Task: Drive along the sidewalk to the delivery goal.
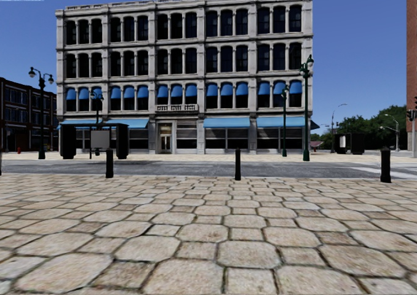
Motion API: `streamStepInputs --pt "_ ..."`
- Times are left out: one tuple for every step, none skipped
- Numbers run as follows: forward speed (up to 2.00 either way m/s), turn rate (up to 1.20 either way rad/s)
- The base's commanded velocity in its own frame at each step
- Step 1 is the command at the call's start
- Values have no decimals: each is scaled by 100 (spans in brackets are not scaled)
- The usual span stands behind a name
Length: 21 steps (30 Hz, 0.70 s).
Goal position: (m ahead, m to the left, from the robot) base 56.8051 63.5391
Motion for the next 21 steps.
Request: streamStepInputs --pt "200 27" --pt "200 27" --pt "200 28" --pt "200 28" --pt "200 28" --pt "200 28" --pt "200 28" --pt "200 28" --pt "200 28" --pt "200 28" --pt "200 28" --pt "200 28" --pt "200 28" --pt "200 28" --pt "200 28" --pt "200 28" --pt "200 28" --pt "200 28" --pt "200 28" --pt "200 33" --pt "200 39"
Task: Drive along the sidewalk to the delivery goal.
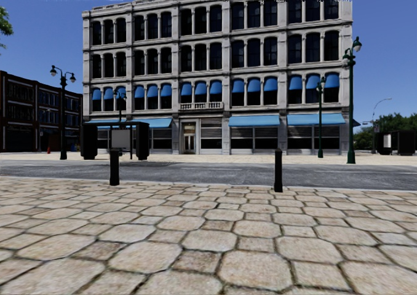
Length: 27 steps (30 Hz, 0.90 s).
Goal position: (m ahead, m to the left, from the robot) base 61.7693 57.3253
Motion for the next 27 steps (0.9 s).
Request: streamStepInputs --pt "200 45" --pt "200 47" --pt "200 50" --pt "200 50" --pt "200 56" --pt "200 64" --pt "200 67" --pt "200 67" --pt "200 67" --pt "200 68" --pt "200 68" --pt "200 68" --pt "200 67" --pt "200 67" --pt "200 67" --pt "200 67" --pt "200 67" --pt "200 67" --pt "200 67" --pt "200 67" --pt "200 67" --pt "200 67" --pt "200 67" --pt "200 67" --pt "200 67" --pt "200 67" --pt "200 67"
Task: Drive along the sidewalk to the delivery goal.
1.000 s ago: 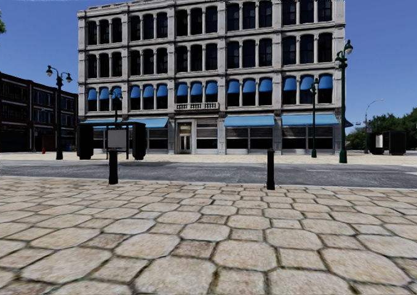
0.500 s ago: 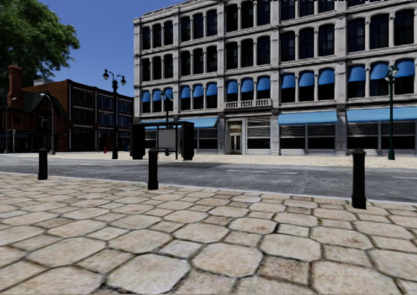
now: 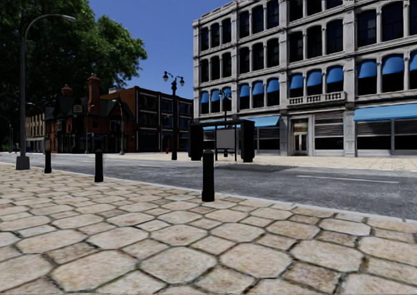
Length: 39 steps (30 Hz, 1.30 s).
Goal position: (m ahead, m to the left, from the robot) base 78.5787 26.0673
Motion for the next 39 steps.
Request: streamStepInputs --pt "200 67" --pt "200 68" --pt "200 68" --pt "200 68" --pt "200 68" --pt "200 68" --pt "200 68" --pt "200 71" --pt "200 83" --pt "200 83" --pt "200 91" --pt "200 93" --pt "200 94" --pt "200 94" --pt "200 94" --pt "200 94" --pt "200 94" --pt "200 94" --pt "200 94" --pt "200 94" --pt "200 94" --pt "200 94" --pt "200 94" --pt "200 94" --pt "200 94" --pt "200 94" --pt "200 94" --pt "200 91" --pt "200 40" --pt "200 12" --pt "200 12" --pt "200 0" --pt "200 0" --pt "200 0" --pt "200 0" --pt "200 0" --pt "200 0" --pt "200 0" --pt "200 0"
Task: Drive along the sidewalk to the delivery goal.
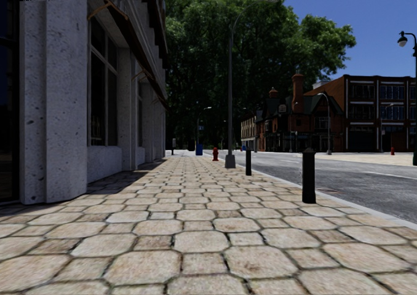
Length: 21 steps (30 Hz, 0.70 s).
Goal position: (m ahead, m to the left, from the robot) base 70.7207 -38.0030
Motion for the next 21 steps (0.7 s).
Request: streamStepInputs --pt "200 0" --pt "200 0" --pt "200 0" --pt "200 0" --pt "200 0" --pt "200 0" --pt "200 0" --pt "200 0" --pt "200 0" --pt "200 0" --pt "200 0" --pt "200 0" --pt "200 0" --pt "200 0" --pt "200 0" --pt "200 0" --pt "200 0" --pt "200 0" --pt "200 17" --pt "200 38" --pt "200 62"
